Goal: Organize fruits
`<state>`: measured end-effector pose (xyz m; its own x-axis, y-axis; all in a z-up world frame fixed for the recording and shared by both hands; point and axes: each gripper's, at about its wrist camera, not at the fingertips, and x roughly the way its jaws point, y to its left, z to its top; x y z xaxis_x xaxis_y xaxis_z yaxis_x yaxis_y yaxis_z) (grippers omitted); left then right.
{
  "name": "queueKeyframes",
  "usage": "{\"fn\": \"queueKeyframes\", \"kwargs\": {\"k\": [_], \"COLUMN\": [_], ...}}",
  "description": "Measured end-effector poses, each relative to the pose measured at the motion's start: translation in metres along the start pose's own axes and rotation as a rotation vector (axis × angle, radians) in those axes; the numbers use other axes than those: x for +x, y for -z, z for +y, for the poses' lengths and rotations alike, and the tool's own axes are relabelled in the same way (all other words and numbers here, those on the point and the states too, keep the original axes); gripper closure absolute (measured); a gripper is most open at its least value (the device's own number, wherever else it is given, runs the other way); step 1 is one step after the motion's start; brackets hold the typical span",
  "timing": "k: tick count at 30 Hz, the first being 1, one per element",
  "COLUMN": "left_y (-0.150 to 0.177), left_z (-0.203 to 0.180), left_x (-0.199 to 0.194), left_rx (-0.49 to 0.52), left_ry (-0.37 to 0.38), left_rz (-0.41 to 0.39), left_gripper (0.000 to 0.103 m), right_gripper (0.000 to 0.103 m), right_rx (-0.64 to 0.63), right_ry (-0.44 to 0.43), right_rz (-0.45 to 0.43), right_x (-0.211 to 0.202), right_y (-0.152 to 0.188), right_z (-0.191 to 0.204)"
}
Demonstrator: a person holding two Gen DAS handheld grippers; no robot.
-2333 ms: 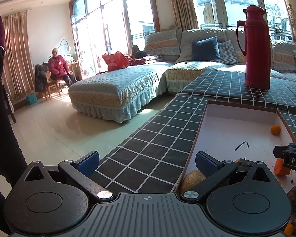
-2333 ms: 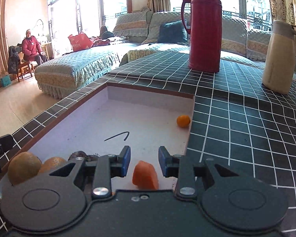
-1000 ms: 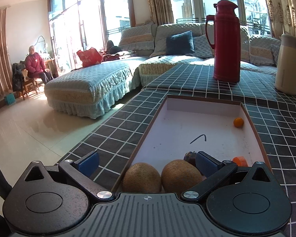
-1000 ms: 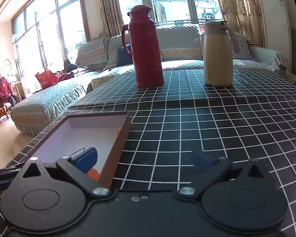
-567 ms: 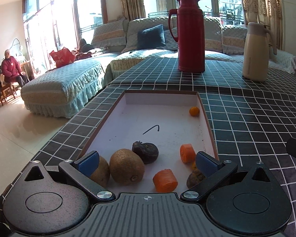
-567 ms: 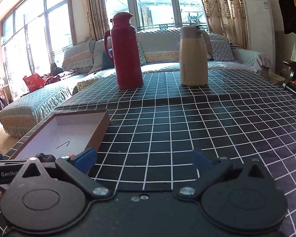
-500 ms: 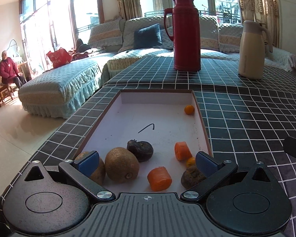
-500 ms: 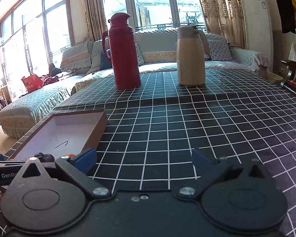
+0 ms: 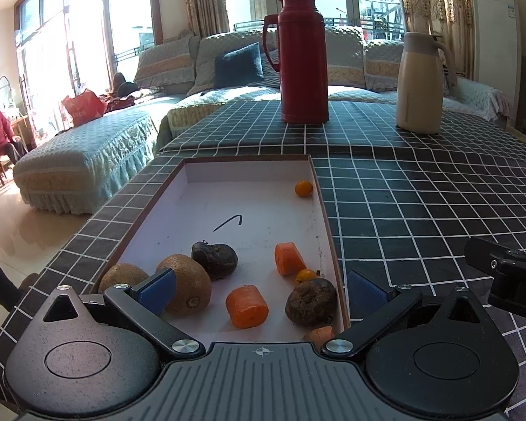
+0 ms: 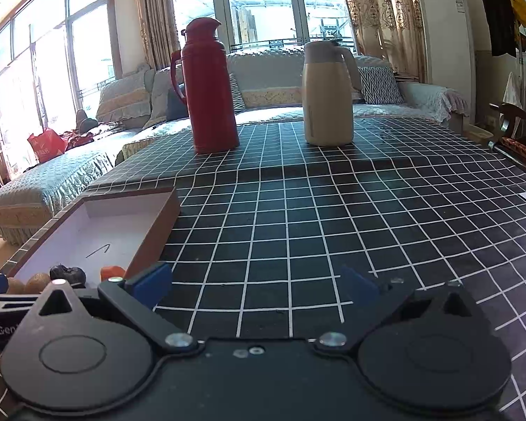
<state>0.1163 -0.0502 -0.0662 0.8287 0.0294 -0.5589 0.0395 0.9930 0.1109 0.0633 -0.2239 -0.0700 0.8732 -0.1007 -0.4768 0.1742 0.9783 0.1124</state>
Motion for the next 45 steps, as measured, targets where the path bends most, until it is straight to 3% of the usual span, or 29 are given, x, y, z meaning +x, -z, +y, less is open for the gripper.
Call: {"fn": "queueKeyframes", "kwargs": {"k": [15,23,28,35,45], "left_y": [0.002,0.011,0.015,0.019,0.025], "left_z": [0.006,0.059,0.093,0.119,0.117], "left_x": [0.007,-0.02,-0.032,-0.053,-0.052], "left_rx": [-0.024,-0.082,-0.112,-0.143,-0.157], "left_ry": [-0.034,-0.12,-0.17,-0.168,-0.148], "left_rz": [0.016,-0.015,0.037,0.021,0.038], "left_gripper": [0.0,0.0,0.0,0.0,0.0], "right_gripper": [0.0,0.0,0.0,0.0,0.0], "right_rx": [-0.079,-0.105,-0.177,-0.171,-0.146], "right_ry": [-0.01,-0.088,-0.131,-0.139,-0.15], "right_rz": [0.006,-0.018,-0.005,0.005,0.006], "right_x": [0.001,-0.015,-0.031,-0.045,-0.05], "right_y": [0.005,0.002,0.01,0.011,0.009], "right_z": [0.022,0.059,0.103,0.118,0.119]}}
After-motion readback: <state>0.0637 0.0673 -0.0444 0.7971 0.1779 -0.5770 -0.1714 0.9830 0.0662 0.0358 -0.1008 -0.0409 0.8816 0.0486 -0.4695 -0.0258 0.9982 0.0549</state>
